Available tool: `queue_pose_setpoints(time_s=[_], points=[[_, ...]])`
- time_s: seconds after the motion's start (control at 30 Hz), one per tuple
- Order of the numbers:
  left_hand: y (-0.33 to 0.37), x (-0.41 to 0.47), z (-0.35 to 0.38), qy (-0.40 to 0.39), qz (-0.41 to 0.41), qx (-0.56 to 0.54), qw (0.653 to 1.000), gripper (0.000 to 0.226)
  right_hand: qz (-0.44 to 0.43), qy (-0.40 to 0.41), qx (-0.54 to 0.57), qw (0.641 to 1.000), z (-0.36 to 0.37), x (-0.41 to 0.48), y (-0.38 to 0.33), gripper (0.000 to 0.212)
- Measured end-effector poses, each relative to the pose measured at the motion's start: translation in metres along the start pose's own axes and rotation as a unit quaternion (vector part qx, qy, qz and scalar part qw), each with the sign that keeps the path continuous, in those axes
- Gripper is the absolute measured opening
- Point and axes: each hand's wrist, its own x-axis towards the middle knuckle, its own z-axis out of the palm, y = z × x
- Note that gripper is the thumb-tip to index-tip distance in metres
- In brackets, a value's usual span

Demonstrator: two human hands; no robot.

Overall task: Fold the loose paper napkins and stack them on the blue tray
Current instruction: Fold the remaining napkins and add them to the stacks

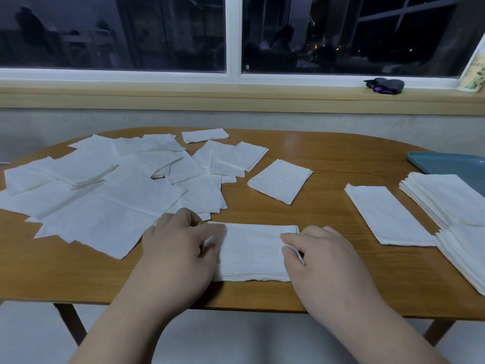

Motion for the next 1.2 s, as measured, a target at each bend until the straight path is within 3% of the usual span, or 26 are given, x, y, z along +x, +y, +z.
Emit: queue_pose_setpoints(time_s=[0.1,0.37,0.53,0.7,0.87,1.07,1.2], points=[[0.000,-0.003,-0.001,0.013,0.033,-0.035,0.999,0.016,0.008,-0.010,0.000,1.000,-0.001,0.001,0.002,0.036],[0.005,-0.005,0.006,-0.052,0.107,-0.035,0.992,0.014,0.048,-0.004,-0.014,0.999,-0.007,0.000,0.019,0.035],[0.005,-0.003,0.013,-0.044,0.128,-0.031,0.990,0.017,0.002,-0.019,-0.011,1.000,-0.019,-0.004,0.022,0.036],[0.008,-0.004,0.015,-0.026,0.134,-0.007,0.991,0.017,-0.048,-0.106,-0.024,0.993,-0.027,-0.007,0.022,0.045],[0.022,-0.007,0.013,-0.017,0.165,-0.005,0.986,0.029,-0.045,-0.088,-0.046,0.994,-0.031,-0.016,0.028,0.034],[0.042,-0.016,0.021,-0.088,0.154,-0.006,0.984,0.049,-0.014,-0.115,-0.055,0.992,-0.046,-0.034,0.025,0.036],[0.049,-0.020,0.019,-0.110,0.158,-0.020,0.981,0.048,-0.001,-0.126,-0.012,0.992,-0.053,-0.046,0.028,0.029]])
